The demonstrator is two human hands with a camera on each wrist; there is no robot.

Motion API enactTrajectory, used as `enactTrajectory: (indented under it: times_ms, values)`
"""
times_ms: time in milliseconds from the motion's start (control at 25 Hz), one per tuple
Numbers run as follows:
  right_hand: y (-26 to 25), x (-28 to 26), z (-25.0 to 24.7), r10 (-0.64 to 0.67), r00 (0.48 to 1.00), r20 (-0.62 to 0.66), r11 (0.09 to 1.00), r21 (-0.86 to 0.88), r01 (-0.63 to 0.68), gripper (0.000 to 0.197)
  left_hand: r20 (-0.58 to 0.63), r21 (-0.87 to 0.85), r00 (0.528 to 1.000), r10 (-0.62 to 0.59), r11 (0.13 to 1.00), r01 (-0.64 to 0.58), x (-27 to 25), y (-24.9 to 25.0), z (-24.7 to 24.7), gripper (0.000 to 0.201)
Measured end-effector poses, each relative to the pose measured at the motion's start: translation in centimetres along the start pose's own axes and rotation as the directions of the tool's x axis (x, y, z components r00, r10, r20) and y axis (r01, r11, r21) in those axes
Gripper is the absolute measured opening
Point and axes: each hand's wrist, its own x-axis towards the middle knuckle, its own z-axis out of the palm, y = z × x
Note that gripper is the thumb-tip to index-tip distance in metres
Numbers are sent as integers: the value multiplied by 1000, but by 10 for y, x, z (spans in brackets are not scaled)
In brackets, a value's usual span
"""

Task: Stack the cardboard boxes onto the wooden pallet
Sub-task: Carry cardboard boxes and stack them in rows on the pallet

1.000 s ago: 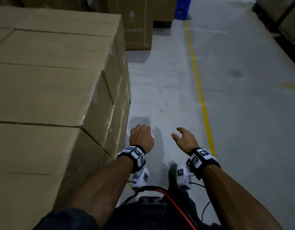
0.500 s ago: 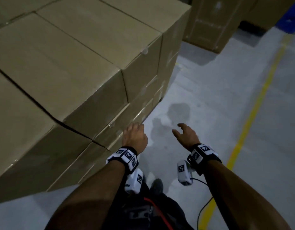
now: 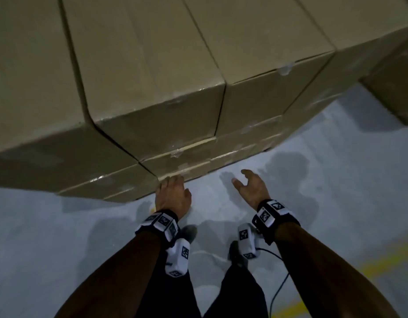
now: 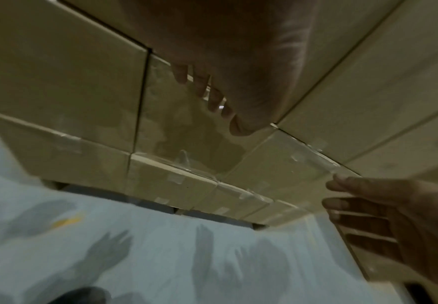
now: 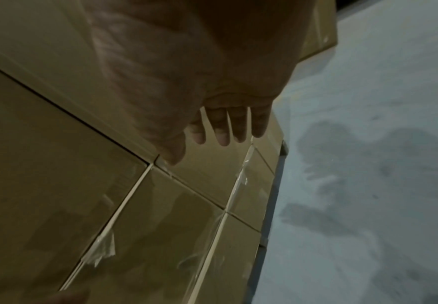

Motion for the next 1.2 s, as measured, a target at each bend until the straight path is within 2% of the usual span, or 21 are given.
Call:
enactTrajectory:
  times_ms: [80,160,320,480,520,640,760,880,1000,1200]
  values:
    - [8,29,12,-53,998,39,999,-7,53,62,-67,-113,984,-163,981,155,4,-4,21,47]
    - [23,59,31,-115,992,52,993,-6,115,62,-149,-234,948,-282,941,243,9,-11,50,42]
    - [54,118,84,-221,973,61,975,28,220,63,-335,-341,857,-392,898,278,29,-38,125,34]
    - [72,183,146,-326,944,-57,935,132,330,57,-397,-469,753,-525,821,325,82,-74,191,36]
    - [76,199,163,-357,930,-88,916,162,367,54,-424,-506,716,-555,801,321,95,-83,209,37]
    - [87,241,199,-387,895,-221,858,268,438,49,-474,-578,653,-590,769,275,138,-103,249,40]
    - [97,273,228,-436,826,-357,778,311,545,41,-537,-631,595,-598,753,188,167,-118,280,47]
    - [101,293,245,-465,749,-472,714,301,633,38,-634,-642,498,-592,761,87,183,-125,297,46]
    - [104,304,251,-479,699,-532,691,263,674,44,-660,-655,464,-591,755,30,189,-131,301,48]
    - [102,305,247,-464,686,-560,706,234,668,46,-658,-682,441,-610,731,-7,193,-140,298,57]
